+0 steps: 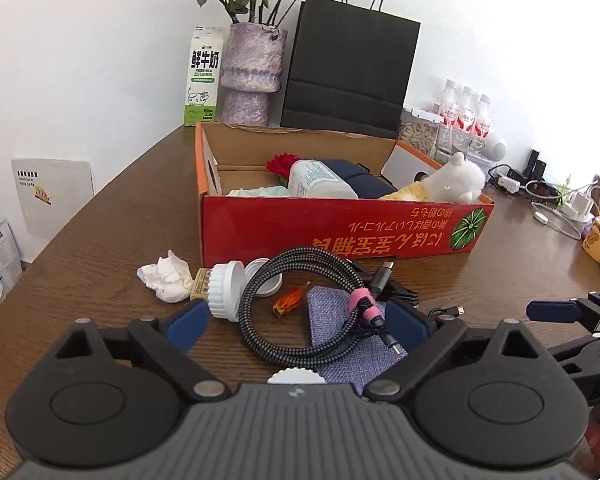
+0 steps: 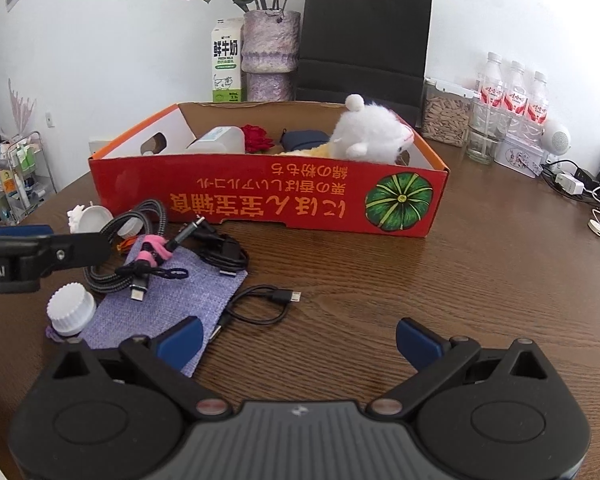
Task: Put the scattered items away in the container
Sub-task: 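Lift the braided cable with the left gripper while the right grasps the black USB cable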
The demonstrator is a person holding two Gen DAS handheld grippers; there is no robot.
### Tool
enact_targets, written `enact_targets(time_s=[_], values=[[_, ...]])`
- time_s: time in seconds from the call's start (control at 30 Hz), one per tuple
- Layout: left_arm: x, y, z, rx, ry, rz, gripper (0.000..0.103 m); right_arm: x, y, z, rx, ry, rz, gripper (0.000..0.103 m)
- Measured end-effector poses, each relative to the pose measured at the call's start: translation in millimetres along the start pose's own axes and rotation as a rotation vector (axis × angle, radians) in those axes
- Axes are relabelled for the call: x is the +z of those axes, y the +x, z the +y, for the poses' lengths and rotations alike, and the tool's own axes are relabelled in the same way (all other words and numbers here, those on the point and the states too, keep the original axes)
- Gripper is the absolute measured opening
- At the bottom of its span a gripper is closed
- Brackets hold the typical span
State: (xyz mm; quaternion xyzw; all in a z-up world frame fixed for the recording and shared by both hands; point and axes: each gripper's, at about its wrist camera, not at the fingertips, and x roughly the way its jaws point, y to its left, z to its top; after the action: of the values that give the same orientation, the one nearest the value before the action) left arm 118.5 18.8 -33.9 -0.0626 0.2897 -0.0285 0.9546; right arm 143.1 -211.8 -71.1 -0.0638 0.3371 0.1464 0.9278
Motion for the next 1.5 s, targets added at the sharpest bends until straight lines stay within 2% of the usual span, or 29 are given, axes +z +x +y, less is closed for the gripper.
enact_targets(time_s=[0.37, 0.43, 0.6, 0.87, 1.17, 1.27, 1.33, 1.5], values=[[7, 51, -9, 0.065, -0.051, 0.153, 0.103, 0, 0, -13, 0.004, 0.028, -0.016, 0.103], [5, 48, -10, 0.054, -0.048, 0.138, 0.093, -1, 0, -12, 0.008, 0.029, -0.018, 0.103], [3, 40, -9, 0.05, -0.061, 0.127, 0.092, -2, 1, -12, 0.014, 0.034, -0.02, 0.103], [11, 16, -8, 0.045, -0.053, 0.057, 0.092, 3, -6, -10, 0.013, 0.026, -0.045, 0.103], [19, -2, 6, 0.058, -0.058, 0.007, 0.092, 34, -5, 19, 0.047, -0.091, -0.11, 0.103], [18, -5, 15, 0.065, -0.074, -0.005, 0.092, 44, 13, 27, 0.068, -0.096, -0.082, 0.1], [18, -6, 21, 0.068, -0.084, -0.007, 0.092, 48, 28, 31, 0.078, -0.087, -0.048, 0.091], [16, -7, 35, 0.072, -0.105, -0.013, 0.092, 48, 58, 40, 0.083, -0.071, -0.007, 0.087]])
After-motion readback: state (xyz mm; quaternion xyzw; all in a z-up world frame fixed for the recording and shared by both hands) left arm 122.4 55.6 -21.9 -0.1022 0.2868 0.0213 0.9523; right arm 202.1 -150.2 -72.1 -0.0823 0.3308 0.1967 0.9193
